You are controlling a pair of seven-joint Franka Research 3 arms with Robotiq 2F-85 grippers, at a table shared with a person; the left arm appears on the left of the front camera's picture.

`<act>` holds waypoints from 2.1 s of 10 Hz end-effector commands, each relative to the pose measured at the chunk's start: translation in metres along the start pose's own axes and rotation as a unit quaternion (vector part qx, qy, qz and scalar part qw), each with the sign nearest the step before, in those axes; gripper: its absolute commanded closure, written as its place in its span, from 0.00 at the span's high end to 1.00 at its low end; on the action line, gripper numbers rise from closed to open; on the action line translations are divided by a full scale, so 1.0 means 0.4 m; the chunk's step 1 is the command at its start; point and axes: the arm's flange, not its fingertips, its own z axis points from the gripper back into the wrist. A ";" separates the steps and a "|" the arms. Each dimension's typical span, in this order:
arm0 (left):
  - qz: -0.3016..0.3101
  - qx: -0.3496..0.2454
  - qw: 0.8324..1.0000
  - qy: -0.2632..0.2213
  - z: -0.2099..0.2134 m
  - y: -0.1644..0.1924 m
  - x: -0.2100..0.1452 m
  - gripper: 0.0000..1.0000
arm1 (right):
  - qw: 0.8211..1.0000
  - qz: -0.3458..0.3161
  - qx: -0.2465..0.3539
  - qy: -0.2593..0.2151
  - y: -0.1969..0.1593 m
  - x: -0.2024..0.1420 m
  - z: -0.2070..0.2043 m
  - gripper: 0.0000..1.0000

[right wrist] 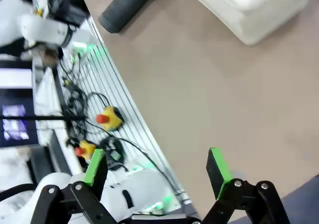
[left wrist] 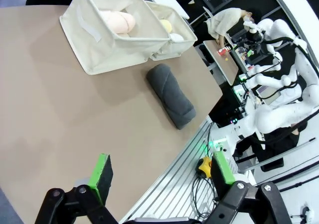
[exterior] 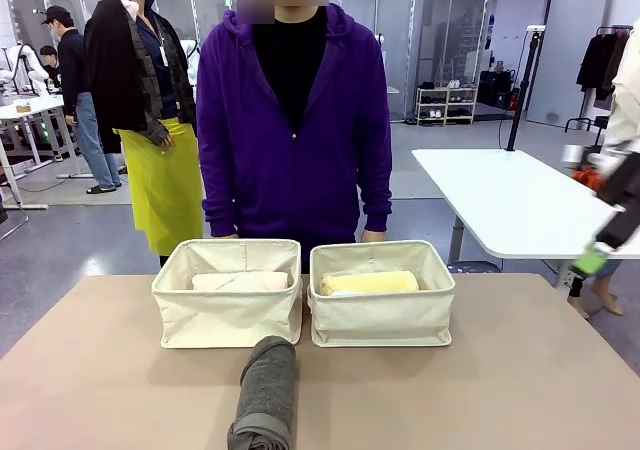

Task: Divide the towels into two baskets.
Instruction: Pick up one hotel-folded towel from the bottom of the table and place it in the Fabric basket indicated by the person.

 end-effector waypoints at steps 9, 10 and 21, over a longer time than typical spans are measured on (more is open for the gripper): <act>-0.007 -0.008 1.000 -0.009 0.008 -0.001 -0.005 1.00 | 0.933 -0.228 0.109 -0.257 -0.138 -0.521 -0.039 1.00; -0.007 -0.008 1.000 -0.009 0.008 -0.001 -0.005 1.00 | 0.933 -0.228 0.109 -0.257 -0.138 -0.521 -0.039 1.00; -0.012 -0.015 0.999 0.047 -0.061 -0.025 0.039 1.00 | 0.933 -0.228 0.109 -0.257 -0.138 -0.521 -0.039 1.00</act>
